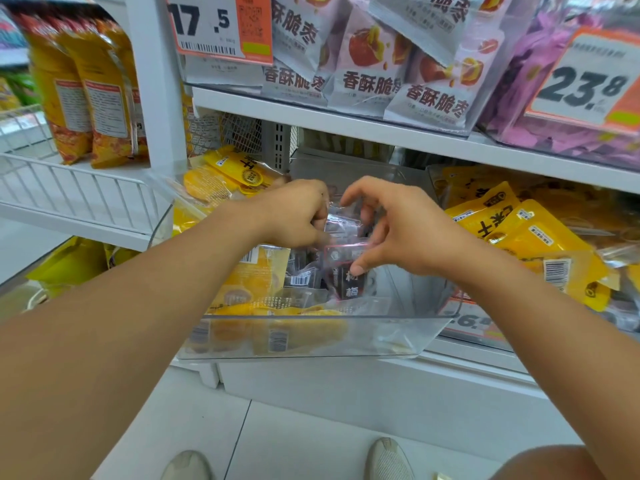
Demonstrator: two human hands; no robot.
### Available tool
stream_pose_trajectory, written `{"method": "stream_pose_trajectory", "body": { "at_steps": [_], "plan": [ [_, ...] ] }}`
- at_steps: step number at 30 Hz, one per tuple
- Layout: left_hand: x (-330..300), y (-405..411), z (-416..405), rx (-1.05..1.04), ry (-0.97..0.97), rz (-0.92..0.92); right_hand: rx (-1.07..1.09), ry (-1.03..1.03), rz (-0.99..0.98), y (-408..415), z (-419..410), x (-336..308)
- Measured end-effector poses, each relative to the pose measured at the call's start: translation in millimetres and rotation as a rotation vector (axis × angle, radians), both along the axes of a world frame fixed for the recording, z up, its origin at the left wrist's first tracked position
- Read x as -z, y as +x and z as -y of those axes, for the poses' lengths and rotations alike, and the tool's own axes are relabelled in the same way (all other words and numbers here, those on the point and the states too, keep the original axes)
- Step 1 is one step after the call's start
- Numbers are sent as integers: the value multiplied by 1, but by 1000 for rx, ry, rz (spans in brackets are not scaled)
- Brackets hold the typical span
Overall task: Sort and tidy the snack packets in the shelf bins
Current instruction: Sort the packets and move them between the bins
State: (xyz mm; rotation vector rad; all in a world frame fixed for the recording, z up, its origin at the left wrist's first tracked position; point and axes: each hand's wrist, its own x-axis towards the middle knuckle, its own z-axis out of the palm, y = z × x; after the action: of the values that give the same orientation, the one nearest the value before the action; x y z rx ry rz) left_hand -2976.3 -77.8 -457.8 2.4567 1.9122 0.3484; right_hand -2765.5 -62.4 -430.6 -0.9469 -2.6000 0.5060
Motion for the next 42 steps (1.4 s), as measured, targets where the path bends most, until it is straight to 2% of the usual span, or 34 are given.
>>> {"method": "stream_pose_trajectory", "body": {
  "at_steps": [3,12,15,19,22,24,26,28,30,32,36,42],
  "plan": [
    [0,1,-1,15,13,-5,-75,-21,-7,-8,0,15],
    [-4,-1,5,42,-53,114,20,-22,178,-4,-13,37],
    [-12,6,12,27,-116,18,15,-57,188,-4,-12,40],
    [-13,11,12,2,-106,-210,1,-238,51,-10,-8,43],
    [-11,11,11,-1,-101,-180,15,-432,14,-6,-7,29],
    [-10,8,10,3,-128,-142,165,-500,-133,-1,-10,16],
    [-8,6,9,5,-141,-142,373,-227,-207,-4,-23,6],
    [-7,4,8,5,-140,-161,478,56,14,-19,-43,-4],
    [-5,5,7,6,-141,-156,548,64,243,-38,-68,-4],
    [-5,4,8,17,-127,-115,572,8,347,-53,-84,5],
    [-8,7,12,87,-40,-44,540,125,444,-59,-90,21],
    [-10,17,11,107,-105,-248,550,315,415,-35,-53,9]
  ]
}}
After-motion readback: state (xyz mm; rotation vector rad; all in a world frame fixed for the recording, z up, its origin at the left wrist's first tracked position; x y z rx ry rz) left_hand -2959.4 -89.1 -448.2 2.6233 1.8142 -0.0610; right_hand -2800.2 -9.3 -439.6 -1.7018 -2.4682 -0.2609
